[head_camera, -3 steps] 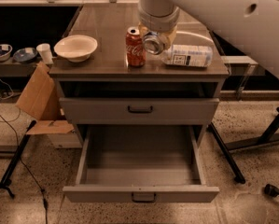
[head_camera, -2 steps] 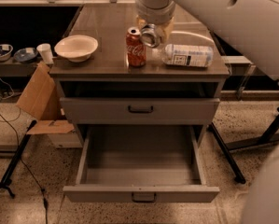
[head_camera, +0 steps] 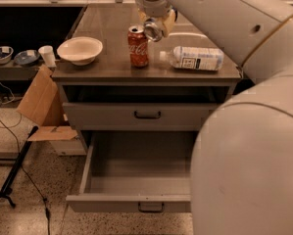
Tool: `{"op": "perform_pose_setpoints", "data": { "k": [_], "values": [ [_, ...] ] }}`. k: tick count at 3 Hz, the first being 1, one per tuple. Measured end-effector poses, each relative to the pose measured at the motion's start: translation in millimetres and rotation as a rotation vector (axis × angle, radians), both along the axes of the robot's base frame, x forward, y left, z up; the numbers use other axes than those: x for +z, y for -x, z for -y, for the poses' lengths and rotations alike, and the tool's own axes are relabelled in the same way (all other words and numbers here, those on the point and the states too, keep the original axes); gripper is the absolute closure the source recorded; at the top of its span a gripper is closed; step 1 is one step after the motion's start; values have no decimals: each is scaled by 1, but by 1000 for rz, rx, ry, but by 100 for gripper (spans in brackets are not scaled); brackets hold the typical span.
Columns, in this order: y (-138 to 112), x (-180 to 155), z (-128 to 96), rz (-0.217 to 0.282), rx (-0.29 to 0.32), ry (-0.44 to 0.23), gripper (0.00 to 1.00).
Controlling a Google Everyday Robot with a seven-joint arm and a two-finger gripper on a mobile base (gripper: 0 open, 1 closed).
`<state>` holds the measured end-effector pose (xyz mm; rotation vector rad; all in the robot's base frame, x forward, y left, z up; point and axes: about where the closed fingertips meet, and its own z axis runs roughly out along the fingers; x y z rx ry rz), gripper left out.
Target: Pick pepsi can from middle drawer and place on counter
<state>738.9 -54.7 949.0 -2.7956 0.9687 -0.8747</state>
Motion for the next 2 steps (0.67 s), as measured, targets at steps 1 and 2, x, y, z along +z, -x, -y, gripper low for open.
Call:
{"op": "perform_pose_setpoints", "data": {
  "k": [1, 2],
  "values": [
    [-14, -1, 16, -11, -66, 25, 100],
    [-23, -3, 31, -23, -115, 48, 100]
  ]
}}
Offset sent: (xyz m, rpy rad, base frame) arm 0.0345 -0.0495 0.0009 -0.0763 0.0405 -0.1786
